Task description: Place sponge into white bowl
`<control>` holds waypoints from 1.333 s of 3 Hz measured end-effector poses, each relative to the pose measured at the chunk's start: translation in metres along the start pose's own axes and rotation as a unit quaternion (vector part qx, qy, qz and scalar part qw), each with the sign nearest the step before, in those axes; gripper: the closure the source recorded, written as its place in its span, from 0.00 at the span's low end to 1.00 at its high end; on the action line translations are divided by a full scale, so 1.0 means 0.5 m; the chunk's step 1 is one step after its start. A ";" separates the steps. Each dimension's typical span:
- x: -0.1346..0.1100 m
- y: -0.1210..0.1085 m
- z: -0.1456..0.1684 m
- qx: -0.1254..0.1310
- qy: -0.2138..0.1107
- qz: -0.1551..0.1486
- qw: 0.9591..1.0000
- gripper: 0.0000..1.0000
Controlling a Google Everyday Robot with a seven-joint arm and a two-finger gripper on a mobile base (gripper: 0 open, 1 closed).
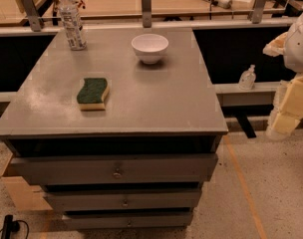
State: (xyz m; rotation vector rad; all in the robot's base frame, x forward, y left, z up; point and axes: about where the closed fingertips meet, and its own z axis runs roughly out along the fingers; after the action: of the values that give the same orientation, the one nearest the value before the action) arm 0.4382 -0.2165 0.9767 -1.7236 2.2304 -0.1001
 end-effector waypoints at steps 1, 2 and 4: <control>0.000 0.000 0.000 0.000 0.000 0.000 1.000 0.00; -0.041 -0.006 -0.001 -0.002 -0.016 -0.052 0.999 0.00; -0.301 0.025 0.079 -0.088 -0.032 -0.376 0.922 0.00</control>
Offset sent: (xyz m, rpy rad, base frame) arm 0.0186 0.0509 0.0089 -0.0005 -0.0298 0.3108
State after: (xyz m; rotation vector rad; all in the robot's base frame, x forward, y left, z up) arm 0.4713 -0.0642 0.9672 -2.5467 1.4459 -0.0133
